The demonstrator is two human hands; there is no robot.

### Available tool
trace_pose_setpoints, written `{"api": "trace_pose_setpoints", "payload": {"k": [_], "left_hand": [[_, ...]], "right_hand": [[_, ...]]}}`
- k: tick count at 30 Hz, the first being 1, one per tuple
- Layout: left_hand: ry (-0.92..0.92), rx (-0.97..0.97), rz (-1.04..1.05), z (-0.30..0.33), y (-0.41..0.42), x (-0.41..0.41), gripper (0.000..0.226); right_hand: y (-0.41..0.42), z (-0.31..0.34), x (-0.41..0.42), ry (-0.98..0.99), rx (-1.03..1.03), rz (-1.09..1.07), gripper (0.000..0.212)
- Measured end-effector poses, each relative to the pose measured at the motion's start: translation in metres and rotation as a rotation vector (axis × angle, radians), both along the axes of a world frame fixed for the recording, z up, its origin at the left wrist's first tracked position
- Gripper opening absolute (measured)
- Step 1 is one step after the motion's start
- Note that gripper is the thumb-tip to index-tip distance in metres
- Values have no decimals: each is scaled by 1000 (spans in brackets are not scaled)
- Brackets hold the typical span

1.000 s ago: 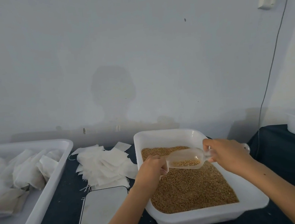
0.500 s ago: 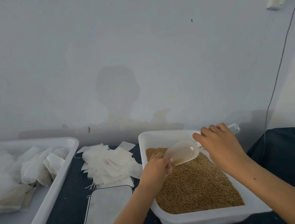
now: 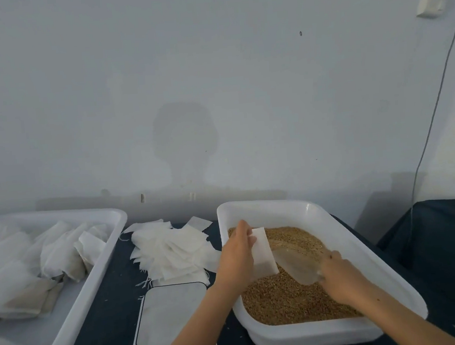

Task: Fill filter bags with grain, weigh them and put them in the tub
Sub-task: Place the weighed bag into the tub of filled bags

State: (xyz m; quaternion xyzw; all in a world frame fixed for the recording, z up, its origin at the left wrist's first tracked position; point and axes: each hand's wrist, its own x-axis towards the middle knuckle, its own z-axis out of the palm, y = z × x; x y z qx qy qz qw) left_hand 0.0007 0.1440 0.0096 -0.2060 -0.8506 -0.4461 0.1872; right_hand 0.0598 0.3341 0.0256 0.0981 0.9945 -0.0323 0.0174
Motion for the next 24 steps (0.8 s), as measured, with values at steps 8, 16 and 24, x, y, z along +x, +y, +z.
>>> {"api": "trace_pose_setpoints", "payload": {"k": [8,16,24], "left_hand": [[11,423,-54,34,-32,13,18],[106,489,-95,54,-100,44,22],[25,564,10,15,-142,63,24]], "right_hand": [[-25,0,6,-232,204,-28,45],[-108,52,26,220,-1120,279,23],[-209,6,18,365,-1130,234,20]]}}
